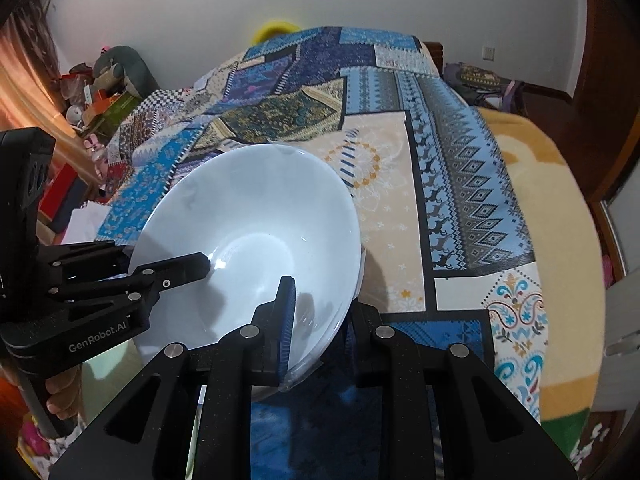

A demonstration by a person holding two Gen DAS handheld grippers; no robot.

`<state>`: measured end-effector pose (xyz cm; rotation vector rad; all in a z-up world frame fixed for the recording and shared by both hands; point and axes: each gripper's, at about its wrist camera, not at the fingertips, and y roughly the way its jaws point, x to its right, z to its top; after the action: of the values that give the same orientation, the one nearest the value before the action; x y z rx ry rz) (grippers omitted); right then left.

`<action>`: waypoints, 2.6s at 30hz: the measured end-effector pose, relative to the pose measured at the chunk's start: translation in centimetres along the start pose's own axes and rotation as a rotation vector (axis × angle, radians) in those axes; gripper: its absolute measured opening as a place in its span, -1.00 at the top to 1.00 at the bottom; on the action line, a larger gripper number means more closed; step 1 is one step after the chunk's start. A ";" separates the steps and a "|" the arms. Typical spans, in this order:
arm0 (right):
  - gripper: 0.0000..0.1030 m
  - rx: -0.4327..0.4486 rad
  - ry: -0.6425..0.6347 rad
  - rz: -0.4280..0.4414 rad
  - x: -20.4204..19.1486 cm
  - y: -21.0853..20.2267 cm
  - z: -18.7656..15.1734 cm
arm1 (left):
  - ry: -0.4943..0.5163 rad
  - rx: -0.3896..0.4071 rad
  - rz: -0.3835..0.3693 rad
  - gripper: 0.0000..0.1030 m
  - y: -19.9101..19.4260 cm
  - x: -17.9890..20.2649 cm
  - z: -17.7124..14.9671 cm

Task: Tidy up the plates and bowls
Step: 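Lift the white bowl with the left gripper, then carry the white bowl and lower it into the pale green bowl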

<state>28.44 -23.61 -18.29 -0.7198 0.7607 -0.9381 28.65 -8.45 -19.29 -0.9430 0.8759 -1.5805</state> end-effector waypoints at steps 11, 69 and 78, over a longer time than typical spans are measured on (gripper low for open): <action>0.62 0.058 -0.041 0.005 -4.1 -3.8 -0.5 | -0.019 0.091 -0.018 0.62 -6.6 -0.6 -2.3; 0.62 -0.044 -0.263 0.244 -26.3 2.3 -6.9 | -0.369 0.205 0.109 0.62 -17.7 -20.4 -23.1; 0.62 -0.087 -0.256 0.254 -26.5 3.5 -7.6 | -0.404 0.178 0.102 0.62 -16.3 -21.8 -24.0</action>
<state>13.55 -0.09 -18.64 -0.7814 0.6508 -0.5729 3.49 17.62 -17.80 -1.0248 0.4845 -1.2942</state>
